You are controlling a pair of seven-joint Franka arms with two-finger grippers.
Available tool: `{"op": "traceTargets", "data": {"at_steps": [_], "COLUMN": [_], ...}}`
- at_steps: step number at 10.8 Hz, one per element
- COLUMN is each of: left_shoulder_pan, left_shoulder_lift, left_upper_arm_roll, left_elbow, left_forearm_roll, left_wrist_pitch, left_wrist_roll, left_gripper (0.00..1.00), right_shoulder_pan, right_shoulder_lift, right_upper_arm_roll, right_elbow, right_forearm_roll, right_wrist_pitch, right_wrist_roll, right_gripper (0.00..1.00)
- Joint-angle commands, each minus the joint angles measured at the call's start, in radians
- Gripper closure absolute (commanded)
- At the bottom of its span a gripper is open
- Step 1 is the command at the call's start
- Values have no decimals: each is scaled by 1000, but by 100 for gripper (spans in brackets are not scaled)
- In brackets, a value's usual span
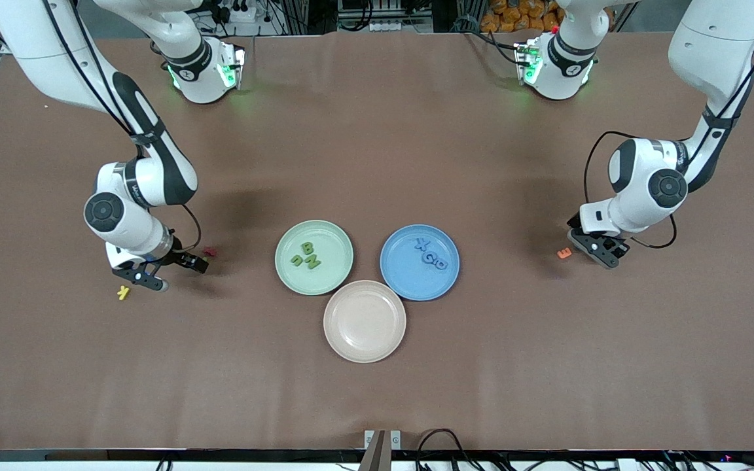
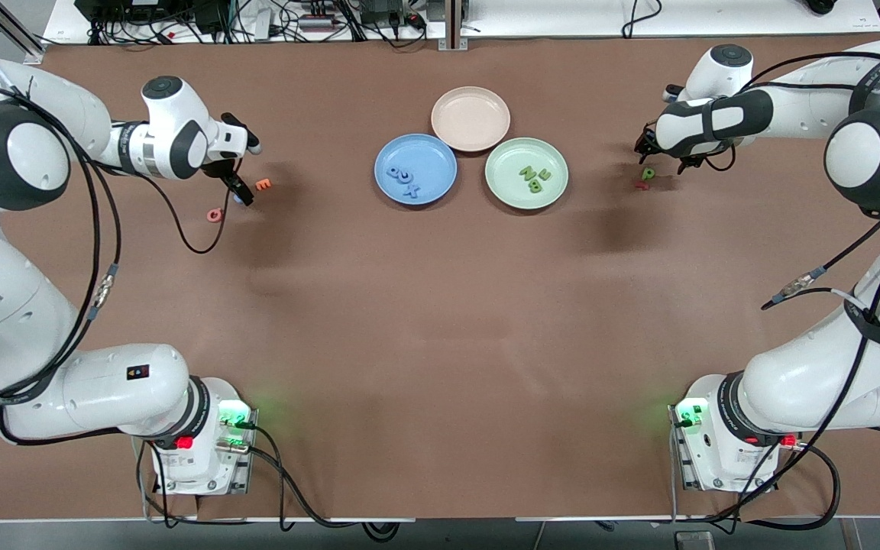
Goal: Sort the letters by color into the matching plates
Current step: 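Move both grippers back toward the green p and the blue E, then grasp the green p with the right gripper and blue E with the left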
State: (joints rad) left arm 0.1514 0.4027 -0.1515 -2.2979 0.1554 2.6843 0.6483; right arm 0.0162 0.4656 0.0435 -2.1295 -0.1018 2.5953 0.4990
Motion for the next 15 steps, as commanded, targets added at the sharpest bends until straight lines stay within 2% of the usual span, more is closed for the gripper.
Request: {"op": "traceTargets", "data": {"at_steps": [1,6,11,15], "left_shoulder_pan": [10,4,-1,-4], "left_shoulder_lift": [7,2,-13,-41], "left_upper_arm_roll": [-10,-10,-94,-147], "left_elbow": [8,3,32,103], "left_forearm_roll": [-33,-33,-33,-28], "left_wrist_pitch": [8,6,-9,-148], "left_wrist_roll": [-48,-79,-251,-361], "left_gripper": [100,100,100,100], "right_shoulder_pan": [-13,-9,-12,-13], "right_shoulder_lift": [-15,5,-1,-10], "right_upper_arm_roll": [12,12,12,12], "right_elbow": [-33,-49,-79,-87], "right_forearm_roll": [-3,-6,-15,-15], "right_wrist_pitch": [26,61,91,91], "right_wrist_roll": [12,10,4,3], "right_gripper": [0,5,11,14]}}
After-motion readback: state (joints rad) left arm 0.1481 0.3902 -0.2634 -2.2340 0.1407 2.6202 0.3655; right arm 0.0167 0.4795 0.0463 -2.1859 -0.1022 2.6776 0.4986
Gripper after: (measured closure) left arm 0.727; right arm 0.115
